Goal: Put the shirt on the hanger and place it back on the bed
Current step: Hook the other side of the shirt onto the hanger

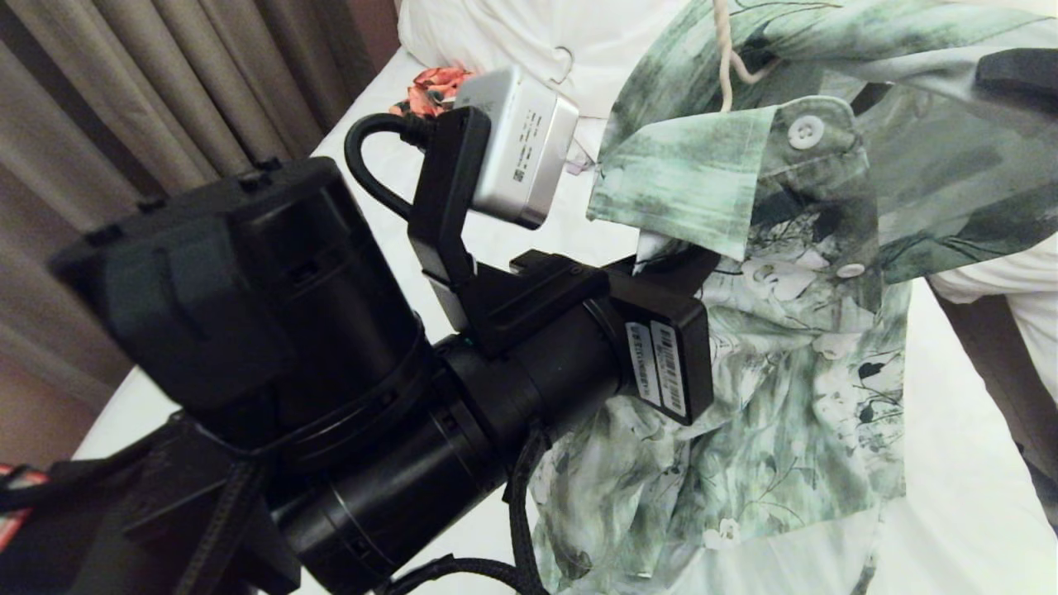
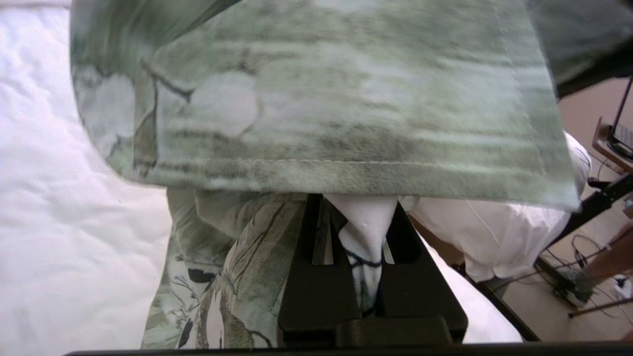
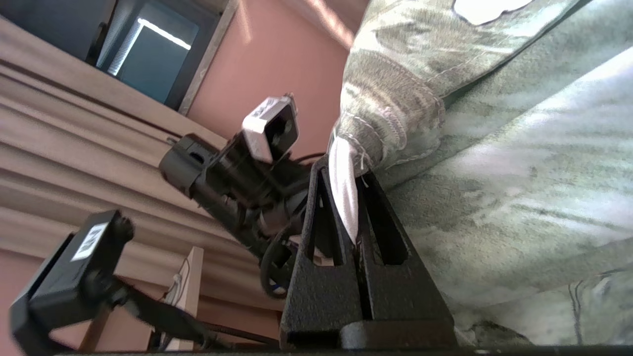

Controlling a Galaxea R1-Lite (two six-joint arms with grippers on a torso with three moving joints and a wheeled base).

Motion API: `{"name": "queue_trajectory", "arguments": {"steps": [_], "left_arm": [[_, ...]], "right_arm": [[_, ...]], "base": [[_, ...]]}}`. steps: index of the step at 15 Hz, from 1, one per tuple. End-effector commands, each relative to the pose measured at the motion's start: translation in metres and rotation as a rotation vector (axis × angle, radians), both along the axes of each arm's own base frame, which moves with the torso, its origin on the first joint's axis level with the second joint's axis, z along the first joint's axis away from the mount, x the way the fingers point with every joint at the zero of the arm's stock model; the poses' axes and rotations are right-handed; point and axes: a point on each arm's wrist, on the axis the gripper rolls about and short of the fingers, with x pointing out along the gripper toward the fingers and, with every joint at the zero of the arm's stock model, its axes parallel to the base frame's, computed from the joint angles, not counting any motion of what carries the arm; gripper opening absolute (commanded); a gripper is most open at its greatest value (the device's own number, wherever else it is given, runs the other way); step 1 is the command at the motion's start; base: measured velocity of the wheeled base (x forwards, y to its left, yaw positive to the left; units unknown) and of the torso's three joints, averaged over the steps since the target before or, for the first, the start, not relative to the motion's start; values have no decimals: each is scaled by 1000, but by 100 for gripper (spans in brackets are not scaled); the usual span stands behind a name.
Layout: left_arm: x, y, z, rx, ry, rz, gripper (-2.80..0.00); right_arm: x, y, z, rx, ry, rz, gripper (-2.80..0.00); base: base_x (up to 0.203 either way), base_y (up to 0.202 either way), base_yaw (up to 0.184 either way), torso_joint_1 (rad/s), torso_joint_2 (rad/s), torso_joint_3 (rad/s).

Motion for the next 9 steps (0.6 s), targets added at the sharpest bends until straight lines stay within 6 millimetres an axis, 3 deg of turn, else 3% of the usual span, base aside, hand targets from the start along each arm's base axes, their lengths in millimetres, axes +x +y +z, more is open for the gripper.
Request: {"name": "queue_trajectory", "arguments": {"steps": [1, 9], "left_arm": [[1, 3, 4, -14, -8, 10, -280], [-5, 5, 9, -31, -24, -2, -280]], "right_arm": [[-8, -2, 1, 3, -5, 10, -280], [9, 14, -14, -50, 67, 63, -280]], "base": [[0, 0, 0, 0, 0, 0], [0, 0, 0, 0, 0, 0]]}}
